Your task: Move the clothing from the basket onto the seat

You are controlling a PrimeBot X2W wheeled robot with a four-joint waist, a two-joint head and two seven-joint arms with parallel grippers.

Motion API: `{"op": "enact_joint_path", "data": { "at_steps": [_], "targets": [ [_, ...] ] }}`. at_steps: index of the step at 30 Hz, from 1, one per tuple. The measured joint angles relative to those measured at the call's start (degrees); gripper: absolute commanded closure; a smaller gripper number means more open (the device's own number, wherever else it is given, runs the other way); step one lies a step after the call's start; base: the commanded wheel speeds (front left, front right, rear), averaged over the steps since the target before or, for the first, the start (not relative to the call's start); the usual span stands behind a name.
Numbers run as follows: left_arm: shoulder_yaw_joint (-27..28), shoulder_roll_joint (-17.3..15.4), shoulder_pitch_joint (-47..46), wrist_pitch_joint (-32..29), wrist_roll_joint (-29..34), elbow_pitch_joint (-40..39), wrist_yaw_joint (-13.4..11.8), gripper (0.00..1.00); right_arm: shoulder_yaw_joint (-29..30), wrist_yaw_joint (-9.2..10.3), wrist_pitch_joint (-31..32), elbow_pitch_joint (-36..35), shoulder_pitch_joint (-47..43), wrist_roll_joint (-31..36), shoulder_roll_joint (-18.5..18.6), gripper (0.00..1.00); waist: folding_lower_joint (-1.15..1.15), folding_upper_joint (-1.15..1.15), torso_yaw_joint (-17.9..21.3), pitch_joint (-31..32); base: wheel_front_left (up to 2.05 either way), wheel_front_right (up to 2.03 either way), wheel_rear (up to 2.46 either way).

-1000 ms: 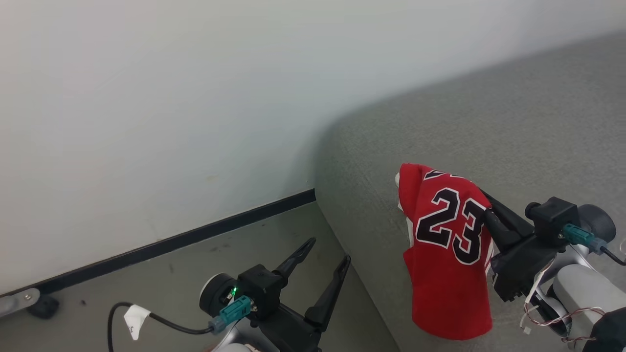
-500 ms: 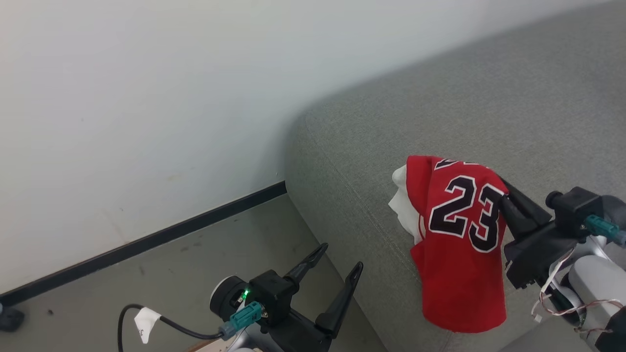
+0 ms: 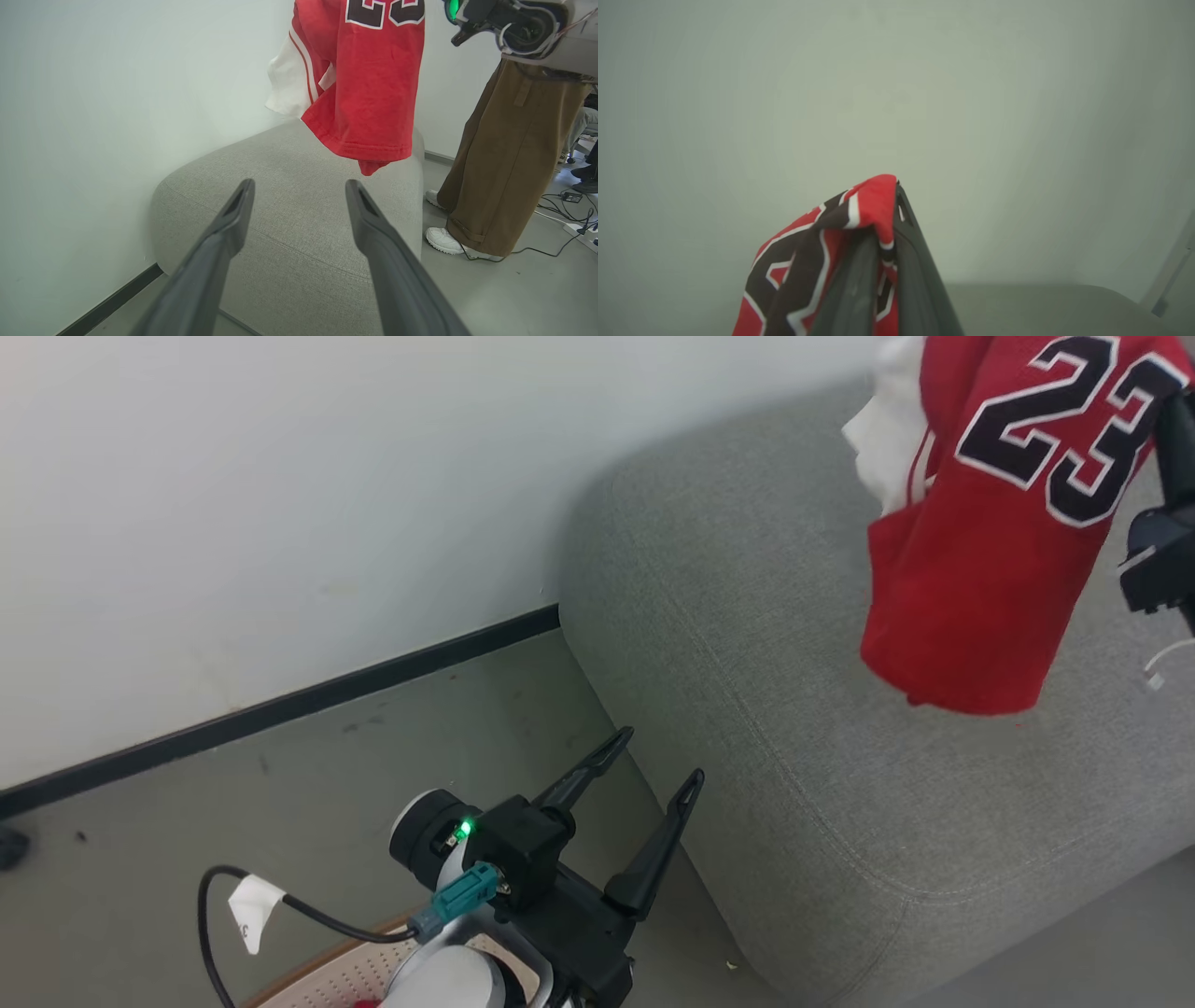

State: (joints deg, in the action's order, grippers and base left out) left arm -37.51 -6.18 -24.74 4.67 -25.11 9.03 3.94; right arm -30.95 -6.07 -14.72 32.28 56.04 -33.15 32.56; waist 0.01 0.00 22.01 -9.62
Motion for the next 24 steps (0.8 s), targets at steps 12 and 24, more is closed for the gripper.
{"op": "enact_joint_path", "data": {
  "at_steps": [12,24],
  "targets": [
    [-0.58,-0.86,-4.95,-2.99,1.67,-2.68,-0.40,0.00,5.89,-0.49,0.01,9.98,6.10,-2.37,3.45,1.00,0.01,-0.01,-3.68,-7.43,0.00,0.00,0.00],
    [-2.85,-0.76,-7.19,-5.19,3.54,-4.86,0.12,0.00,6.83,-0.76,0.01,16.14,5.38,-1.27,5.87,1.00,0.00,0.00,-7.34,-12.72,0.00,0.00,0.00]
  ]
}}
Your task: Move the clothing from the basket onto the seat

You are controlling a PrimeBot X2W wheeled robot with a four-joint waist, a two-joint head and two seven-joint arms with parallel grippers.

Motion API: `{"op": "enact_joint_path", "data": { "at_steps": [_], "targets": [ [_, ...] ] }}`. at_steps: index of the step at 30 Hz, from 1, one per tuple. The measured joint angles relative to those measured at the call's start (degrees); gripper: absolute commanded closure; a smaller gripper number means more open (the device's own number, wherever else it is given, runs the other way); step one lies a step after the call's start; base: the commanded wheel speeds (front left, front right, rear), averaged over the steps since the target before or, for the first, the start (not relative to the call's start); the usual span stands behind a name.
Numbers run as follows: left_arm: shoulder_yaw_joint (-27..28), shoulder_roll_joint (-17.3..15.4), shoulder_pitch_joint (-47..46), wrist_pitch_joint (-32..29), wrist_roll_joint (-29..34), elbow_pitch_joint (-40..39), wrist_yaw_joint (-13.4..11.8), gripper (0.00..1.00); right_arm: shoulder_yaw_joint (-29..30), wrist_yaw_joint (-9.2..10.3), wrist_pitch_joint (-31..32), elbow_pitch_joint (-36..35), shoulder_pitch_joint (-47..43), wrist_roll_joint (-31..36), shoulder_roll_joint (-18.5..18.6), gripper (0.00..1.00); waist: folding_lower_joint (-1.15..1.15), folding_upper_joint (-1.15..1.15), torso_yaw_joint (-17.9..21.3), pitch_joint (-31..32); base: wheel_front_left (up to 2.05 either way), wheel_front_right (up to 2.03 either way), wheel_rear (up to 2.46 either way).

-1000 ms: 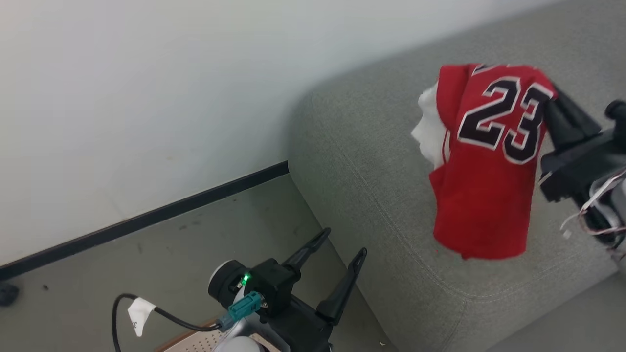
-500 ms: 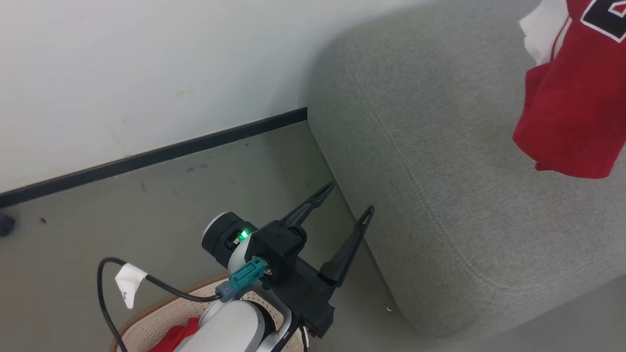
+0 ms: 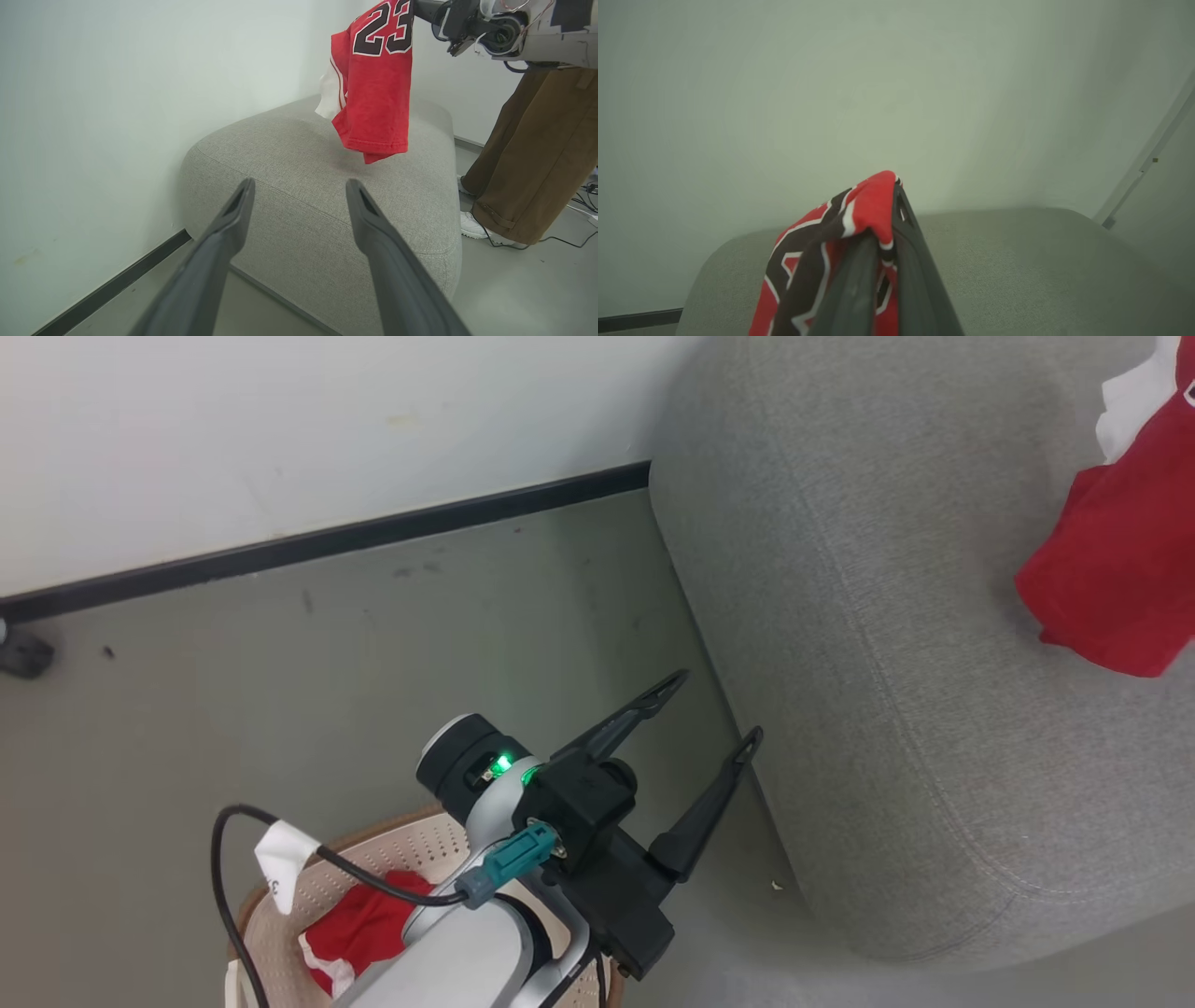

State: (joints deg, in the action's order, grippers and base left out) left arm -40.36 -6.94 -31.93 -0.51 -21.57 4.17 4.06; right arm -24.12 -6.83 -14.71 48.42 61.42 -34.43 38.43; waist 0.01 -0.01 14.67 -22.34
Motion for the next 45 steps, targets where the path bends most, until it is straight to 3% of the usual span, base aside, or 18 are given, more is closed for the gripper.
{"op": "enact_joint_path", "data": {
  "at_steps": [13,26,28,30,31,32,45],
  "targets": [
    [-1.32,0.70,-2.05,-1.42,0.48,-1.41,0.52,0.00,0.66,0.35,-0.01,6.08,-1.15,0.64,-4.20,1.00,-0.01,0.00,-3.32,-3.97,0.00,0.00,0.00],
    [-0.79,-0.10,-2.98,-1.48,0.51,-1.43,0.52,0.00,-0.81,1.29,0.00,12.66,-1.16,0.89,-12.22,0.98,-0.01,0.01,-5.31,-6.85,0.00,0.00,0.00],
    [-0.76,-0.12,-2.99,-1.48,0.52,-1.42,0.51,0.00,-0.92,1.29,0.00,13.12,-1.16,1.21,-12.95,0.85,-0.01,0.01,-5.26,-6.99,0.00,0.00,0.00],
    [-0.69,-0.14,-3.04,-1.48,0.54,-1.40,0.51,0.00,-0.96,1.26,0.00,13.40,-1.16,1.23,-13.32,0.62,-0.01,0.00,-5.16,-7.09,0.00,0.00,0.00],
    [-0.64,-0.19,-3.04,-1.48,0.54,-1.38,0.51,0.00,-0.94,1.26,0.00,13.54,-1.16,1.25,-13.30,0.44,-0.01,0.01,-5.10,-7.11,0.00,0.00,0.00],
    [-0.51,-0.26,-3.04,-1.47,0.55,-1.38,0.49,0.00,-1.00,1.25,0.00,13.59,-1.16,1.27,-13.33,0.00,-0.01,0.00,-5.00,-7.13,0.00,0.00,0.00],
    [0.96,-0.63,-2.83,0.24,0.21,1.01,0.47,0.00,-1.78,0.26,0.00,12.06,-5.78,2.93,-14.26,0.00,-0.01,0.01,-2.91,-5.07,0.00,0.00,0.00]
  ]
}}
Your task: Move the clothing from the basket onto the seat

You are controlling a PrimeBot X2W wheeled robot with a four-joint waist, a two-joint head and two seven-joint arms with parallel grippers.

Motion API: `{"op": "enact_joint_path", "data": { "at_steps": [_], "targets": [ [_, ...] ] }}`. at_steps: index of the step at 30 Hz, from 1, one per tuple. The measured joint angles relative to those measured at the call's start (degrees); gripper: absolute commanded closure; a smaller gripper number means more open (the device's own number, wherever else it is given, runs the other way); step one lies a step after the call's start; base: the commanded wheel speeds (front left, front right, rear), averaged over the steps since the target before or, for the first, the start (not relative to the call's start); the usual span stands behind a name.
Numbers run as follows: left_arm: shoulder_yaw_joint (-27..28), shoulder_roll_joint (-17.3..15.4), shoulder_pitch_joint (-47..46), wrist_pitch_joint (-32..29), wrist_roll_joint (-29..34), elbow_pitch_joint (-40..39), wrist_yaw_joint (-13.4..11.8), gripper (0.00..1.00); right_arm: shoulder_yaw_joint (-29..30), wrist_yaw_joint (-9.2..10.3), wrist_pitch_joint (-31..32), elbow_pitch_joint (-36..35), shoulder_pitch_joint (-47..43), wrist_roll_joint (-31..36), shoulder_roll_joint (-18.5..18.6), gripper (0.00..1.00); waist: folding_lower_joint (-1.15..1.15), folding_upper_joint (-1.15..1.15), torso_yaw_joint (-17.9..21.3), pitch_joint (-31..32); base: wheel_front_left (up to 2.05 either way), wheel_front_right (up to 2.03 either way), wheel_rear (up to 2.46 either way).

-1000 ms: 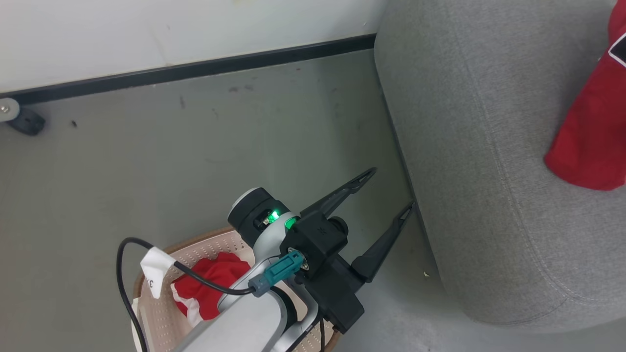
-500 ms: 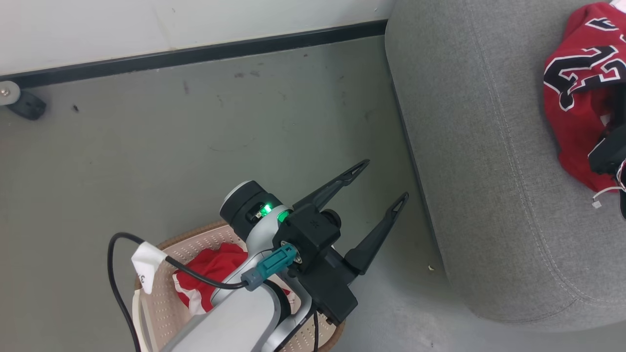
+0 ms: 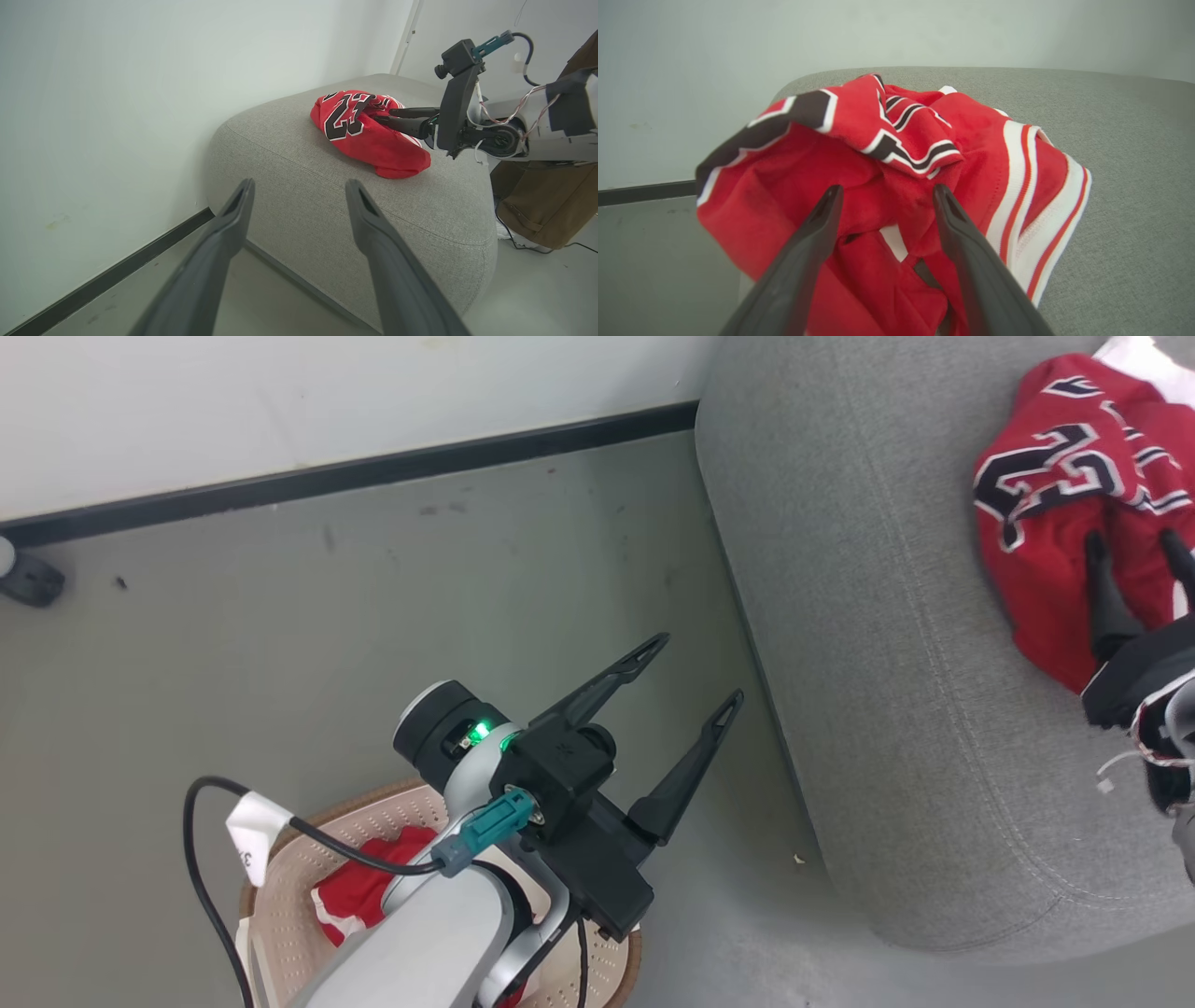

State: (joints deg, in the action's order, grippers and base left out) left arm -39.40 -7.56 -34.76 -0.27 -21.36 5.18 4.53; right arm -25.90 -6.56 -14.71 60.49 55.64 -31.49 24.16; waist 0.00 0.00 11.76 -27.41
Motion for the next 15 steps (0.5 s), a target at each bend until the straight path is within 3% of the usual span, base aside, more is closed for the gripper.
{"op": "enact_joint_path", "data": {
  "at_steps": [15],
  "targets": [
    [3.46,0.16,3.25,5.10,-2.87,5.78,-1.09,0.00,-0.52,-0.08,0.00,-9.65,-9.08,3.66,-0.40,0.00,0.00,0.00,0.52,6.93,0.00,0.00,0.00]
  ]
}}
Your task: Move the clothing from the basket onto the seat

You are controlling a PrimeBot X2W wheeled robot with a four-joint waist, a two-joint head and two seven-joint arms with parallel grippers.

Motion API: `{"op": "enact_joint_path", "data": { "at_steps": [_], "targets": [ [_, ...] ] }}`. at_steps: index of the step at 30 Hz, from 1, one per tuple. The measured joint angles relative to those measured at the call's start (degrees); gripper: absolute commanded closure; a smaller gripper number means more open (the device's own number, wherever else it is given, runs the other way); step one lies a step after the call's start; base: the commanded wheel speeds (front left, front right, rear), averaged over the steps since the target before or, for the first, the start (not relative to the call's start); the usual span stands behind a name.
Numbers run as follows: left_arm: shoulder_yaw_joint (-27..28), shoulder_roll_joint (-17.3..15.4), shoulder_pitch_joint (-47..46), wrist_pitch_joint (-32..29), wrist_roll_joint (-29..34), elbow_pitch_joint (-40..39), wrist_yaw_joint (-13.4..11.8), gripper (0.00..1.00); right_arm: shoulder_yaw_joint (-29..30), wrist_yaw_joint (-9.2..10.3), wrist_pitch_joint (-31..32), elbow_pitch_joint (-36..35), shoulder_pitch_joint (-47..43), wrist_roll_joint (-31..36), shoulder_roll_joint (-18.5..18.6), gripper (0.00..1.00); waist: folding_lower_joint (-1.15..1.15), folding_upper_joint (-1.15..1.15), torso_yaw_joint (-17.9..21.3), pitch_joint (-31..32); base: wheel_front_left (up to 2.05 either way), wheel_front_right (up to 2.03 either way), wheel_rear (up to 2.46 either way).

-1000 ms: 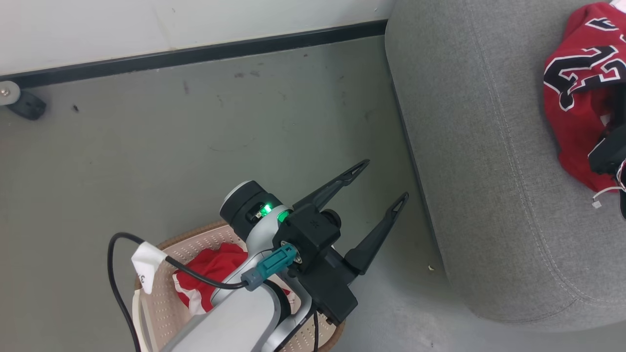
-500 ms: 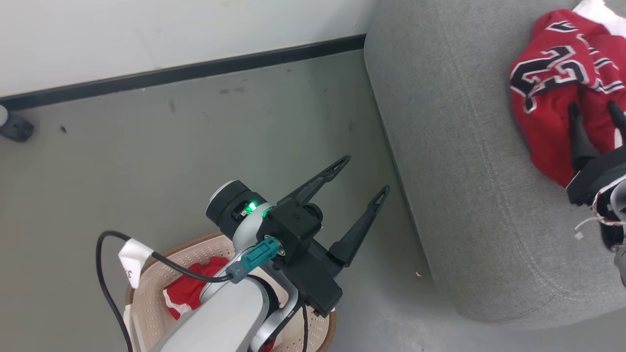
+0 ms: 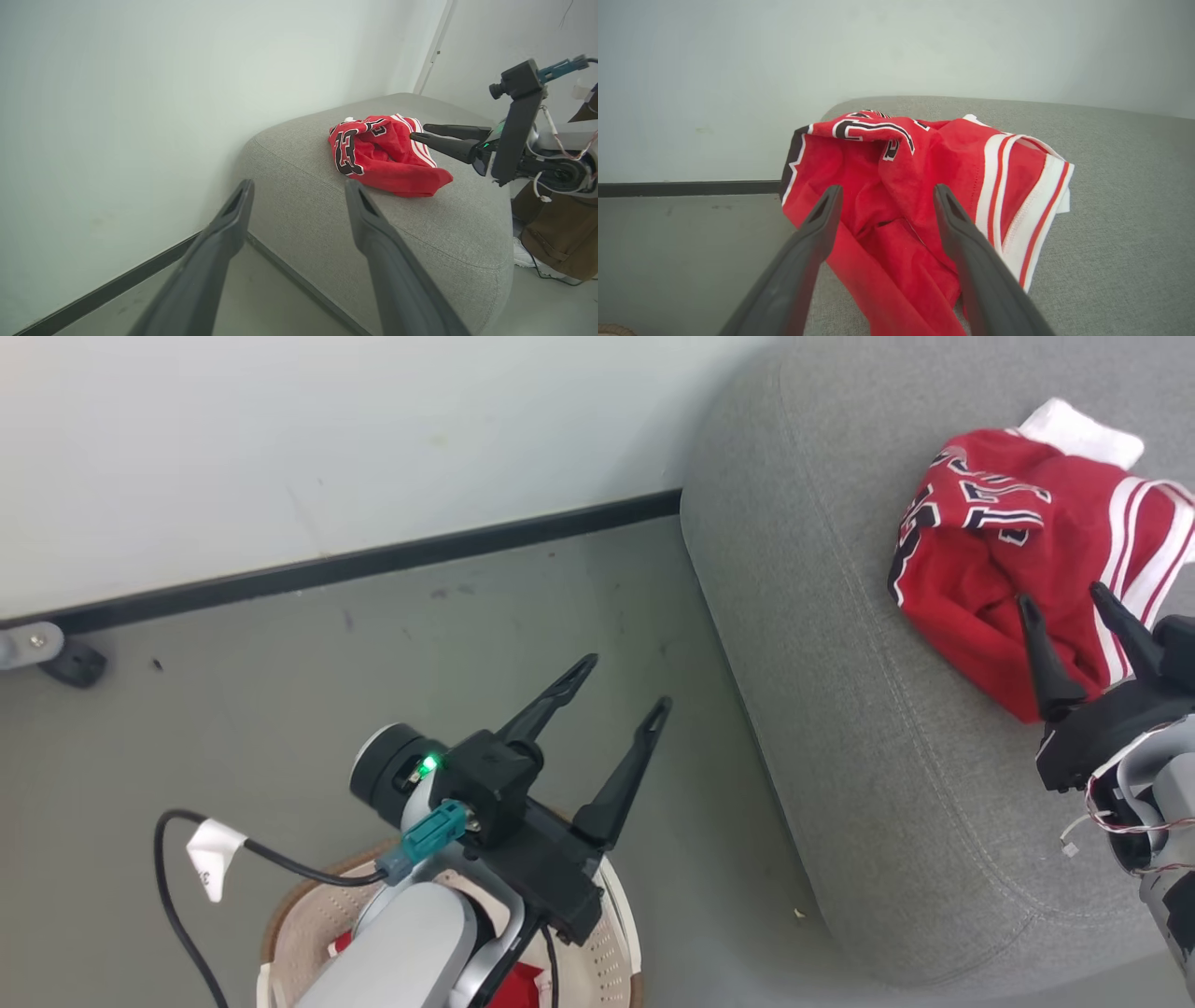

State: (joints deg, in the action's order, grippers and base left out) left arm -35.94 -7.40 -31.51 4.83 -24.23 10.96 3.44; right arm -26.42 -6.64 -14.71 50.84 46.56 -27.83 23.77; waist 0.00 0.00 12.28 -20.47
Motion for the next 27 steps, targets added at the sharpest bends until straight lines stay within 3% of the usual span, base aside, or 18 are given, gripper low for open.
{"op": "enact_joint_path", "data": {
  "at_steps": [11,27],
  "targets": [
    [4.39,-1.75,5.90,4.19,-2.97,4.19,-2.01,0.00,0.82,0.19,0.00,-5.98,-5.04,2.20,0.11,0.00,-0.01,0.00,-2.51,6.64,0.00,0.00,0.00],
    [13.30,-6.33,17.09,7.97,-5.99,8.14,-7.22,0.00,0.07,4.70,0.00,-16.02,-17.40,5.12,-4.57,0.00,-0.01,0.01,-7.77,16.09,0.00,0.00,0.00]
  ]
}}
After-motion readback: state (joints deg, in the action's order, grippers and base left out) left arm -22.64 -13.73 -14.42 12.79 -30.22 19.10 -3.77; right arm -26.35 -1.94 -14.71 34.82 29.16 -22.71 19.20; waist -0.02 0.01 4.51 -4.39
